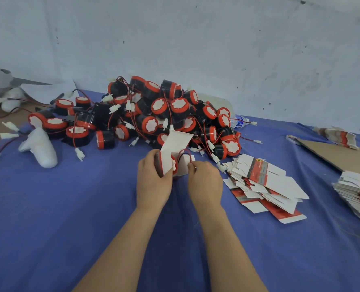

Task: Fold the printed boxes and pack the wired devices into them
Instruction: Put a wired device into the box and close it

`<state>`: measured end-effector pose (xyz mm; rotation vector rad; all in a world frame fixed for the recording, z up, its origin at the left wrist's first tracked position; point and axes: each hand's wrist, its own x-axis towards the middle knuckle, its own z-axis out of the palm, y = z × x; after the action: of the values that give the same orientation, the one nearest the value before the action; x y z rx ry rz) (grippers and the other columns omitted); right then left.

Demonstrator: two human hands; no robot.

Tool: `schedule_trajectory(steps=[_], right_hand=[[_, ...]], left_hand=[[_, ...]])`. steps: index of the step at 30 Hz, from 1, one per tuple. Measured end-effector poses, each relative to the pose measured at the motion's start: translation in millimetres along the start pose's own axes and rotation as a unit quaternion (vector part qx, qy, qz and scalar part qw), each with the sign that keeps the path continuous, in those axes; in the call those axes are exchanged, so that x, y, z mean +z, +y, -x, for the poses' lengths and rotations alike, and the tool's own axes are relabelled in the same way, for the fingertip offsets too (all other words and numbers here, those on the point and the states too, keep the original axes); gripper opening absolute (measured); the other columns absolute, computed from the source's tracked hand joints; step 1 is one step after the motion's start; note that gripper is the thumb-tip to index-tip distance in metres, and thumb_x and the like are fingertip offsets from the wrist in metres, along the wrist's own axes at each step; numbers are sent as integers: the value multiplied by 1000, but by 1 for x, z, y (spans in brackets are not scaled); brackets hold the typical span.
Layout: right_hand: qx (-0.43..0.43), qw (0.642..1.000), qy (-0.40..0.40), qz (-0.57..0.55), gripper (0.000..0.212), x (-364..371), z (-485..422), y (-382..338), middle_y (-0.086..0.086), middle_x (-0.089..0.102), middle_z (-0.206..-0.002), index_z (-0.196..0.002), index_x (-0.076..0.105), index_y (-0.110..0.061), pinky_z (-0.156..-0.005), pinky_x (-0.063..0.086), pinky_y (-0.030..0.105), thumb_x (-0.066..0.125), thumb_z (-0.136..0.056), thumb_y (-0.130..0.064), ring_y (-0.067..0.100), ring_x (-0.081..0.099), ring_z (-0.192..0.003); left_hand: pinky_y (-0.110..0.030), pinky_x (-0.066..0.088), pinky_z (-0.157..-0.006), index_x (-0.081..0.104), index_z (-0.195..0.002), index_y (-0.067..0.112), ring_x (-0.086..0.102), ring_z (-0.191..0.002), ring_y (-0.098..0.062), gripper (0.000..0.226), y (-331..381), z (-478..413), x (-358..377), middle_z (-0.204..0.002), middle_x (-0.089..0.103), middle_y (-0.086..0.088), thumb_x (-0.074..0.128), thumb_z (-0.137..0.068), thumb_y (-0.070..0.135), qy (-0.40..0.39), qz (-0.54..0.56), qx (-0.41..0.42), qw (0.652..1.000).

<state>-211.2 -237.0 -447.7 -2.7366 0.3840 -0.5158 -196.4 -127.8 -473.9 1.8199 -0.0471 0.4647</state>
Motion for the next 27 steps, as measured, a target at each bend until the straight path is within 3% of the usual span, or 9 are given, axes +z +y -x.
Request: schedule_trajectory(steps=[3,5,8,11,14,18,21,24,27], right_hand=[[8,999,-10,-40,10,-1,-1,-3,9,57,-83,-102,49,-9,-47,24,27,40,-99,-9,22,48,-70],[19,991,-3,-135,17,-2,2,-5,11,62,-83,-115,43,-7,-48,34,31,41,-99,-11,26,55,-71],[13,972,-28,-235,19,-5,4,-6,11,68,-81,-103,58,-3,-60,47,30,43,-100,-14,19,60,-68],[-2,951,-66,-302,34,-16,5,-6,-6,59,-56,-73,66,-5,-46,35,13,50,-98,-21,4,45,-44],[-77,906,-194,-367,18,-28,9,-3,-6,68,-75,-83,68,-18,-59,48,13,57,-95,-24,4,59,-63],[-150,910,-246,-300,27,-34,7,3,9,66,-106,-114,65,-9,-80,48,39,58,-89,-4,27,56,-82],[-175,943,-193,-208,26,-27,7,-1,8,66,-98,-108,68,-9,-79,47,30,57,-85,-1,22,56,-83],[-157,959,-140,-191,17,-17,6,-5,4,65,-88,-104,67,-10,-62,39,12,65,-87,-12,14,53,-75],[-161,961,-106,-200,14,-11,5,-6,-10,53,-72,-99,64,-13,-56,36,10,69,-86,-17,4,45,-64]], left_hand=[[-15,38,-75,50,-131,20,42,-93,4,39,4,4,0,-130,48,1,58,-92,22,16,-15,49,999],[-11,35,-76,46,-136,20,36,-95,10,48,6,7,-1,-135,43,3,60,-91,15,22,-13,73,997],[-6,33,-72,42,-140,19,36,-100,7,57,7,7,-1,-138,39,2,63,-88,8,18,-16,88,996],[-7,32,-72,42,-139,18,35,-98,8,59,7,7,-1,-138,39,0,66,-86,7,22,-17,96,995],[-7,34,-75,42,-139,18,35,-95,10,58,6,6,-3,-138,38,0,66,-87,9,40,-6,92,995],[-5,34,-80,41,-140,20,41,-111,1,59,6,3,-5,-140,38,2,65,-87,9,47,13,61,997],[0,31,-78,41,-141,19,37,-113,2,55,6,2,-4,-141,39,0,63,-90,14,50,31,41,997],[2,34,-74,43,-139,19,41,-114,-3,56,6,0,-4,-138,42,0,65,-88,13,45,32,28,998],[-18,42,-87,49,-125,27,49,-116,-12,37,6,-2,-6,-127,50,2,61,-91,20,55,76,7,996]])
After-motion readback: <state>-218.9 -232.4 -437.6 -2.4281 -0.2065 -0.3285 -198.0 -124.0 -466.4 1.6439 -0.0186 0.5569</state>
